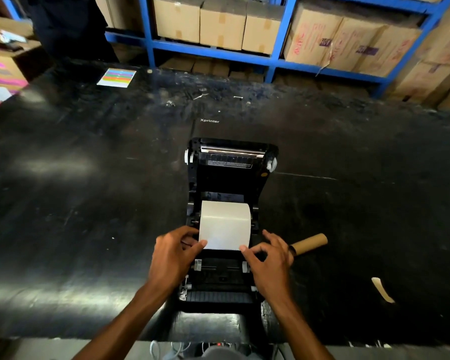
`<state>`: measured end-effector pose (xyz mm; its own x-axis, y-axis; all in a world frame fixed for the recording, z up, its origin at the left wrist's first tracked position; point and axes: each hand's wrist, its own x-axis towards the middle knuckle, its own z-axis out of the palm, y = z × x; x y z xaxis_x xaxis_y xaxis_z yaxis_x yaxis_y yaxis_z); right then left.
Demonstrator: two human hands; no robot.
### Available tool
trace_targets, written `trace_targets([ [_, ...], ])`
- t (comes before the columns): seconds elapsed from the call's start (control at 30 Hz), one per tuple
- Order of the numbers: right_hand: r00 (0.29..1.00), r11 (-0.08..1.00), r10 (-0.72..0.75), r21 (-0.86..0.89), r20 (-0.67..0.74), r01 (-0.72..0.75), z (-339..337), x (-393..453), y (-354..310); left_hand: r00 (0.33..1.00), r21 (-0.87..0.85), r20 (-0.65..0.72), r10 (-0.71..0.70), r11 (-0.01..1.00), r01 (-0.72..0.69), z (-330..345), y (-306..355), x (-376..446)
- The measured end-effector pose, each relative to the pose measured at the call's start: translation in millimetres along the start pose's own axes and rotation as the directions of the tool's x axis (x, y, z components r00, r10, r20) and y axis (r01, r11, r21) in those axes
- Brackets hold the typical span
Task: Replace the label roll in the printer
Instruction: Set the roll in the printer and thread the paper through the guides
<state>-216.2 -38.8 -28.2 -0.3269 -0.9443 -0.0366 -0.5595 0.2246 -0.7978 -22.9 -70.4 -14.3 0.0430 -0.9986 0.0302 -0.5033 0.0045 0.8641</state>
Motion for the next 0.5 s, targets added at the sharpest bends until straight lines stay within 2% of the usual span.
trace_targets([
  [0.3, 0.953, 1.0, 0.008, 0.024, 0.302, -0.015, -17.1, 12.3, 14.1, 0.996, -0.047, 0.05, -0.077, 0.996, 0.08, -2.4, -0.5, -5.6],
  [0.5, 0.947, 0.999, 0.009, 0.034, 0.321, -0.021, -18.7, 11.2, 14.7, 0.996, -0.033, 0.07, -0.06, 0.997, 0.063, 0.2, -4.3, -9.7],
])
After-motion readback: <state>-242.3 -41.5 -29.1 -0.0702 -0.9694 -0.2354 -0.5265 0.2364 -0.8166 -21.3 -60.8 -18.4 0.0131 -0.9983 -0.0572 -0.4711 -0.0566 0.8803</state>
